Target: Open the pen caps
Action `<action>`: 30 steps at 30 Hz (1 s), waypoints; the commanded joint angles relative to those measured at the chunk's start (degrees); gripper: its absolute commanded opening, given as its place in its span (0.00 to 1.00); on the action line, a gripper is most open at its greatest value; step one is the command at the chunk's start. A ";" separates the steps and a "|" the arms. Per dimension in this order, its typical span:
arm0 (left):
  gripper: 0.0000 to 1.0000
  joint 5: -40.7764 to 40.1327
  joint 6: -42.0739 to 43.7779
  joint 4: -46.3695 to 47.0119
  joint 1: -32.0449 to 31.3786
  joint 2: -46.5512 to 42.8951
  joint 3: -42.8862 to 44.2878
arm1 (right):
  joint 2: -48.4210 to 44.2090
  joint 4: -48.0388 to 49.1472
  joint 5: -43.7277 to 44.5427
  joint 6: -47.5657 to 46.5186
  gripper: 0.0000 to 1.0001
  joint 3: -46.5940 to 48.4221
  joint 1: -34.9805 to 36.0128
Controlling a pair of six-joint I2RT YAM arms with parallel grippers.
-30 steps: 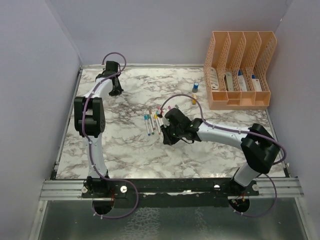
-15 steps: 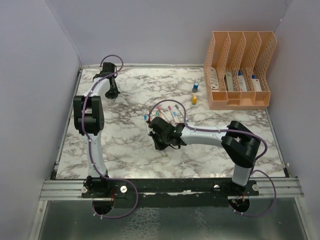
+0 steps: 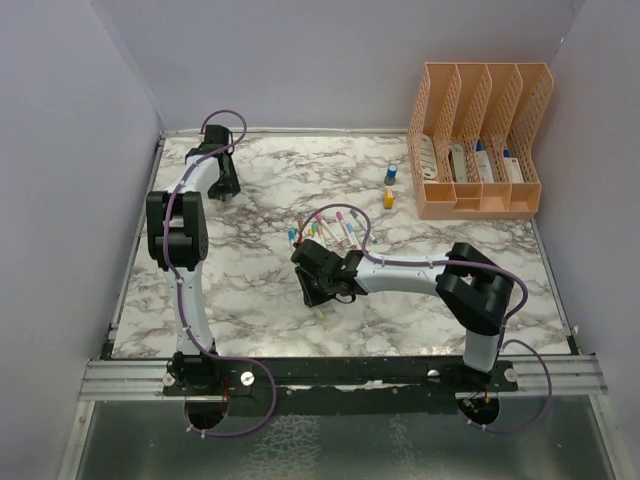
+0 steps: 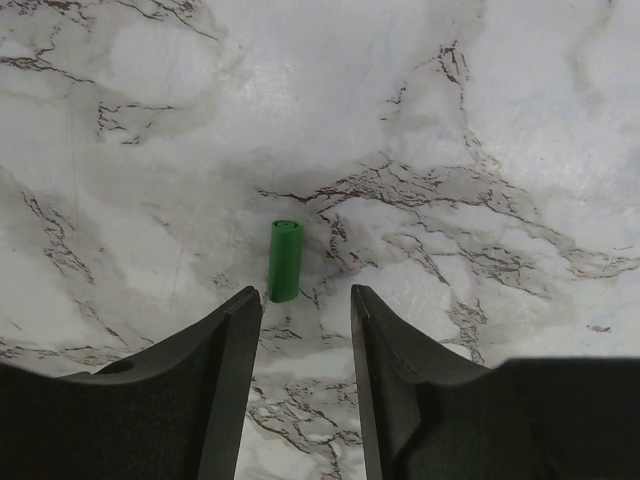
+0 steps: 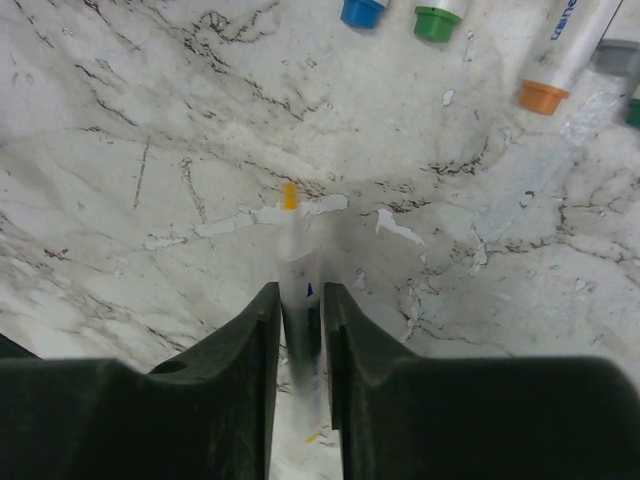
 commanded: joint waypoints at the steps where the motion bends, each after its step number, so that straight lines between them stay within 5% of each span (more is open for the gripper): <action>1: 0.44 0.67 -0.82 0.04 0.40 -4.96 -0.44 | 1.12 0.31 -1.43 3.29 0.28 -0.01 0.91; 8: 0.47 7.11 -3.44 5.35 0.19 -16.94 -6.55 | -0.70 0.54 -0.98 3.25 0.40 0.27 1.02; 14: 0.57 17.09 -7.32 18.08 -1.56 -31.92 -23.06 | -8.36 -2.11 7.54 -4.51 0.74 4.70 -0.97; 17: 0.68 20.34 -11.54 27.27 -2.78 -41.47 -34.51 | -10.54 -3.48 5.50 -8.74 0.75 5.97 -8.14; 19: 0.96 22.07 -15.44 35.68 -3.77 -47.65 -42.95 | -10.75 -3.48 3.53 -12.33 0.75 5.43 -13.55; 22: 0.99 24.04 -20.01 44.59 -5.09 -53.69 -51.86 | -8.38 -5.44 6.21 -17.91 0.75 6.16 -18.06; 30: 0.99 22.35 -20.29 44.48 -8.38 -56.21 -54.67 | -2.36 -5.12 6.83 -21.97 0.64 7.35 -24.57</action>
